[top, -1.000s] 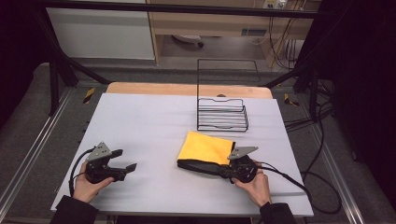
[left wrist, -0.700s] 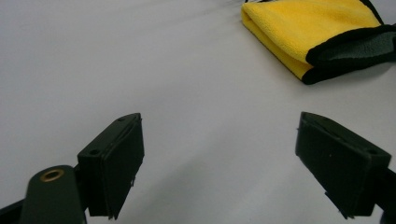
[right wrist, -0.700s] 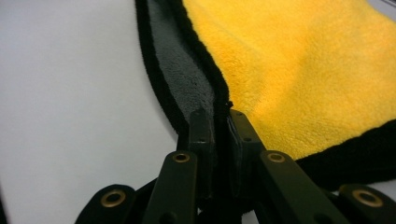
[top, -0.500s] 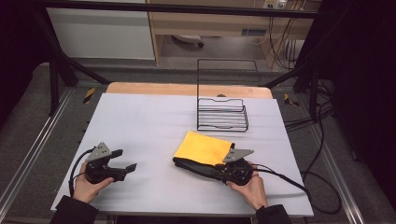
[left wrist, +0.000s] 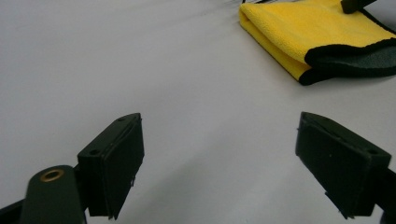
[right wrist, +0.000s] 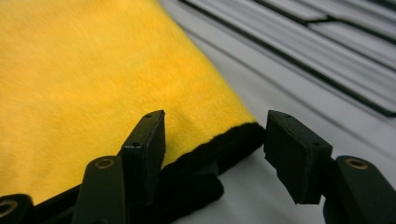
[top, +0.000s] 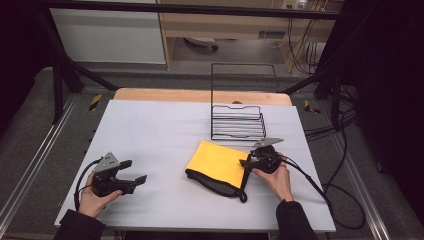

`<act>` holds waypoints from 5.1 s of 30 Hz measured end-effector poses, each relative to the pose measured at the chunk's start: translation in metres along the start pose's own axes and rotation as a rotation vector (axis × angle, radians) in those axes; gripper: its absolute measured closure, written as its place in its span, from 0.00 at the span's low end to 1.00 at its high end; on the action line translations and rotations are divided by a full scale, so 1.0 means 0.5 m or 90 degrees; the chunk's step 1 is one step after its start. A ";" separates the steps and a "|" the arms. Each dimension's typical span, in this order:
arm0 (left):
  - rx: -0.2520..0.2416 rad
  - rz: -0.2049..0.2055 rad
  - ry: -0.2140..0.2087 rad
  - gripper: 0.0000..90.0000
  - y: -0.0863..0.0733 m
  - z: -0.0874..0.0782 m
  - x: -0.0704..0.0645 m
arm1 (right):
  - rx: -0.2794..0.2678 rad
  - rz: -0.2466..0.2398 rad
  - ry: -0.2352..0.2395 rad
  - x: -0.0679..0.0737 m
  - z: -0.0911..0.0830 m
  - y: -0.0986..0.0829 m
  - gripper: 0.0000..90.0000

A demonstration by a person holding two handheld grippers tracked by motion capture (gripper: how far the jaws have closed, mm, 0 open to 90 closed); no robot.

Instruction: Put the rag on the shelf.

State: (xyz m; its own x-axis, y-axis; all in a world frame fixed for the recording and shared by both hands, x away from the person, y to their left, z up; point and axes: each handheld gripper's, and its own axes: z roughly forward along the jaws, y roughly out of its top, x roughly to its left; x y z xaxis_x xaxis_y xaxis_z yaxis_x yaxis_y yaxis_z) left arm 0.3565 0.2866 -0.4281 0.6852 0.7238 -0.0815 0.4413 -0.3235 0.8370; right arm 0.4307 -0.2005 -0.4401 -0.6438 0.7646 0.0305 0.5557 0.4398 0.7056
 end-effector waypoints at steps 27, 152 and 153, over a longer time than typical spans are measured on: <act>0.003 0.002 -0.007 0.17 0.001 0.003 -0.004 | 0.009 0.132 0.012 0.059 -0.090 -0.061 0.92; 0.061 0.029 -0.052 0.17 0.212 0.257 -0.215 | -0.123 0.079 0.016 -0.004 -0.124 -0.090 0.04; 0.066 0.029 -0.047 0.19 0.215 0.265 -0.219 | -0.120 0.078 0.015 -0.003 -0.124 -0.091 0.04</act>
State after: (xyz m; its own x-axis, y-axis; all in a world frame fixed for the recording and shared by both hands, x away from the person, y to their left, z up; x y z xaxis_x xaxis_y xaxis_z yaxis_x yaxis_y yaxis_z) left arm 0.4056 0.0920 -0.4009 0.7453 0.6609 -0.0880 0.4634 -0.4185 0.7811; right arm 0.3740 -0.2511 -0.4282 -0.5913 0.7943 0.1396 0.5241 0.2469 0.8151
